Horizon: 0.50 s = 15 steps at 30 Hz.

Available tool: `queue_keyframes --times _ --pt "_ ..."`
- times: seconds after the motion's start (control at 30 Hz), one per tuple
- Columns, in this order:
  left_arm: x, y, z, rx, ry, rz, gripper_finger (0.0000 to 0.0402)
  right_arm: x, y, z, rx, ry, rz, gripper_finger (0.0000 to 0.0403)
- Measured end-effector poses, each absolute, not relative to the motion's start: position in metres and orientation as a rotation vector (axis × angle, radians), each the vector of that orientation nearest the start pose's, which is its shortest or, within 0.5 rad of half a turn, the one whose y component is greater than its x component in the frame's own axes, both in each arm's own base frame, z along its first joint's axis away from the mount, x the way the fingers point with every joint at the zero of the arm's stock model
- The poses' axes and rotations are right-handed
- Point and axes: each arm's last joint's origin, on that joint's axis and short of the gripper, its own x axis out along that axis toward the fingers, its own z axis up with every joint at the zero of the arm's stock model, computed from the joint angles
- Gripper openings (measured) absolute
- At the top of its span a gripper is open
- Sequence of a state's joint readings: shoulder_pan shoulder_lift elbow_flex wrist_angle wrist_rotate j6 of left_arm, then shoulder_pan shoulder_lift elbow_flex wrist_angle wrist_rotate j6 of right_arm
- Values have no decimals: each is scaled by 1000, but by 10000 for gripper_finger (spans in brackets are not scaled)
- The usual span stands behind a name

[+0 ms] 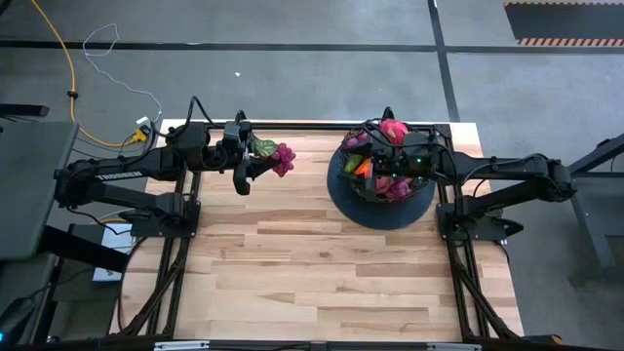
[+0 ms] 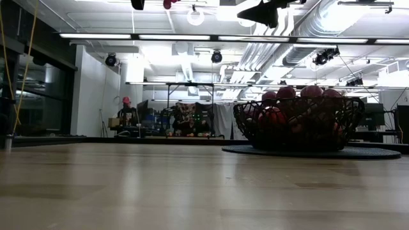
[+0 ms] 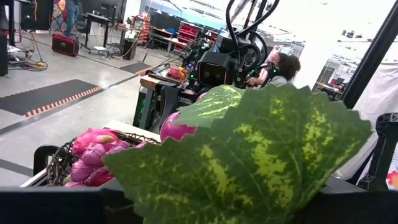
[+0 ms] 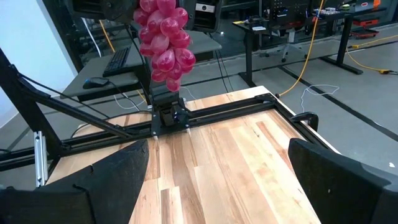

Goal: Build produce basket
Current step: Put the grapes into the wire basket

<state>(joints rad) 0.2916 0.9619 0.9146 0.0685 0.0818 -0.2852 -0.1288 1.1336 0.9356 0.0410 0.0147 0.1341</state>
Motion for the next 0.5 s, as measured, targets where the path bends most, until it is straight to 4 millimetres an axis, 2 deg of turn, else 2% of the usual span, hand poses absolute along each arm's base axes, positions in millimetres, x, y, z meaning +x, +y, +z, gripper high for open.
queue_keyframes --times 0.5 --pt "205 59 370 -281 -45 206 184 254 -33 338 143 147 -145 375"
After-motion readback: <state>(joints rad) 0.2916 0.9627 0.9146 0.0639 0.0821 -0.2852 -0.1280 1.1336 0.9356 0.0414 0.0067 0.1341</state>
